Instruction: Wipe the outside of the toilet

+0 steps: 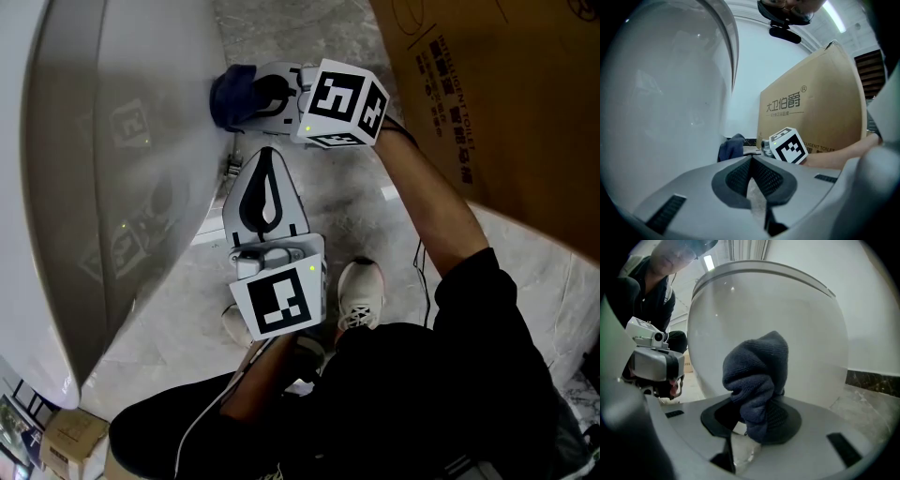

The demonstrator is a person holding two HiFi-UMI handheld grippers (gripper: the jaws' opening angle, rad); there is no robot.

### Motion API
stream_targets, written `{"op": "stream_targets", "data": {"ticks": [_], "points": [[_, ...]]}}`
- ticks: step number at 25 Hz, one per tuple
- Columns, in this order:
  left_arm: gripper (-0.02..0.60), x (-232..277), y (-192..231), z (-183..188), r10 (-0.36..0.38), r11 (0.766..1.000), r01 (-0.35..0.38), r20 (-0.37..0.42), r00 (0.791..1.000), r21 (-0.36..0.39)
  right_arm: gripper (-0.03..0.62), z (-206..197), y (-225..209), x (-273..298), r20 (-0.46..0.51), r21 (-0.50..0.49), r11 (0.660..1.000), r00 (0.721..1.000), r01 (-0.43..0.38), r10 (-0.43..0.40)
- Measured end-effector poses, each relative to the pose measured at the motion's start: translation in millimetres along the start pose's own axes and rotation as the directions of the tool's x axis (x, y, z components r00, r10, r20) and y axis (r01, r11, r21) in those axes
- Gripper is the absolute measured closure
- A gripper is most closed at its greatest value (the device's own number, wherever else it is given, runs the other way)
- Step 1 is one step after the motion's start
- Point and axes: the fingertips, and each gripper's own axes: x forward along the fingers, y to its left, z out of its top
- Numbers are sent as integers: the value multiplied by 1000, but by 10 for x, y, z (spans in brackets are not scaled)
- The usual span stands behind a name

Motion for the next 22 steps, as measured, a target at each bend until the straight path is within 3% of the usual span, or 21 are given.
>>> {"op": "stream_targets", "data": {"ticks": [22], "points": [[571, 62, 133, -96, 26, 1000, -26, -26, 999, -4, 477, -703, -60, 313, -54, 101, 995, 998, 25, -19]]}}
